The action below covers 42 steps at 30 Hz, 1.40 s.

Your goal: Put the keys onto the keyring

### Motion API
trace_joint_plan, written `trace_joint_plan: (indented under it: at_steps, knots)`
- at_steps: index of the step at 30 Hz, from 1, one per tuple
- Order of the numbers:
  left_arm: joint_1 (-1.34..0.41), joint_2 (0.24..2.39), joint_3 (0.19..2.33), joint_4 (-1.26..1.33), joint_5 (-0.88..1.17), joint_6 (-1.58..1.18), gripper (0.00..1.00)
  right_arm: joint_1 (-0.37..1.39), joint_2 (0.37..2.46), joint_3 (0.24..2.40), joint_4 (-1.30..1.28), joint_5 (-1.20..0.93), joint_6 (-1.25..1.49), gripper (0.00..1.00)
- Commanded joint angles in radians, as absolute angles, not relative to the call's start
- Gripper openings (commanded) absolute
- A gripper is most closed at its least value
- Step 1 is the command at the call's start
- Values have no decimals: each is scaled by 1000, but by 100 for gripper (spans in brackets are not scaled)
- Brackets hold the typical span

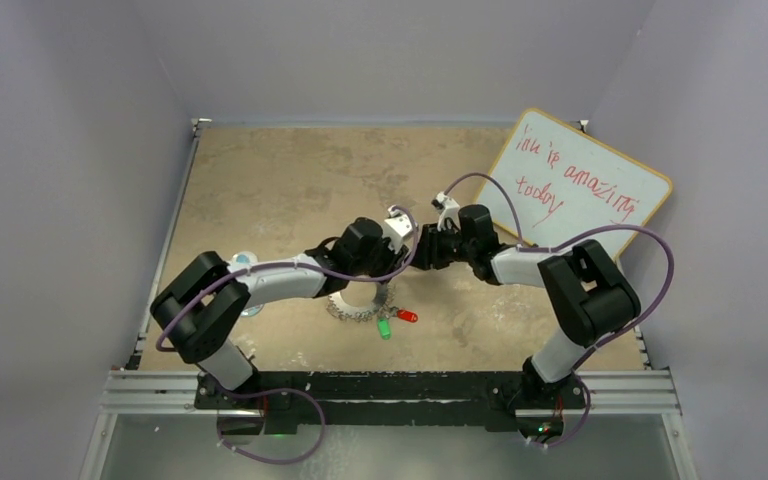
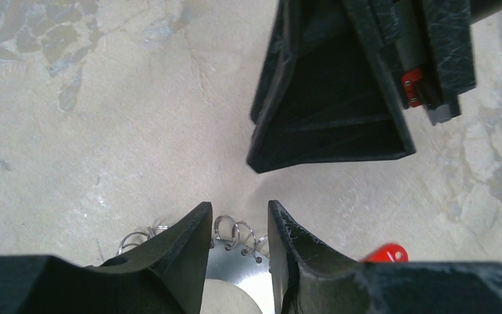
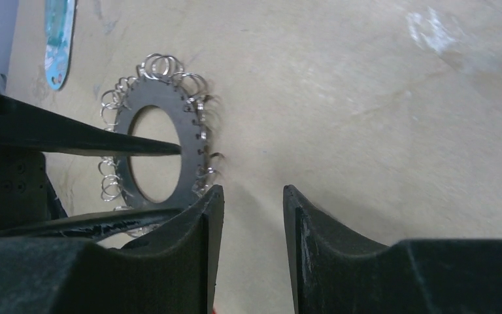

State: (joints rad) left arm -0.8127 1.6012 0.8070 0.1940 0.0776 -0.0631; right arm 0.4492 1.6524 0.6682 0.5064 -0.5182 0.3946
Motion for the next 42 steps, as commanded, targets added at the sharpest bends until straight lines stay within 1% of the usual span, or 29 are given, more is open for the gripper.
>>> trace_joint_plan:
  at_steps: [1,6,8,13,16,23,27,35,40,42]
  knots:
    - [-845,1639,905,83,-56,-58,33,409,1640,644,485,-528,464,41]
    - [-865,1692,959,36,-93,-63,23,395,1635,638,467,-537,452,40]
    - [-870,1706,969,33,-95,-67,23,393,1635,635,463,-536,450,40]
    - [-891,1738,992,6,-147,-69,27,385,1634,636,456,-535,445,40]
    - [-900,1749,1004,2,-182,-71,27,382,1636,637,451,-538,440,41]
    - [-904,1757,1014,-68,-203,-80,21,379,1650,642,446,-546,433,41]
    - [-907,1745,998,-74,-222,-83,12,377,1659,649,446,-555,428,41]
    - [-909,1723,993,-94,-245,-84,11,376,1670,659,445,-574,417,42]
    - [-912,1704,987,-109,-256,-88,5,376,1679,665,448,-586,413,42]
    - [-914,1696,984,-114,-274,-90,5,376,1682,668,446,-590,413,42]
